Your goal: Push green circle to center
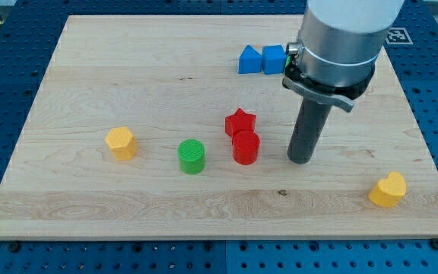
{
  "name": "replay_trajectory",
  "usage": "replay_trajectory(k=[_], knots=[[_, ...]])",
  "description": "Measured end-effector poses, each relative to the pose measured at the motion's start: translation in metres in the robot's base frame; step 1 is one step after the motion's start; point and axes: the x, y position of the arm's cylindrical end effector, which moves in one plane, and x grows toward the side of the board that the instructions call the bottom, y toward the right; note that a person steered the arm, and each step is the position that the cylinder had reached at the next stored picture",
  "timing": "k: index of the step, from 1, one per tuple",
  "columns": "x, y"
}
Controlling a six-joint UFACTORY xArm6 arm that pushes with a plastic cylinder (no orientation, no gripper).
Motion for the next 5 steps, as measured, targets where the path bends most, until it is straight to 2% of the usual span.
replay_trajectory(k=[1,3,5], knots=[[0.001,-0.018],[0.043,-0.072],[0.045,-0.113]])
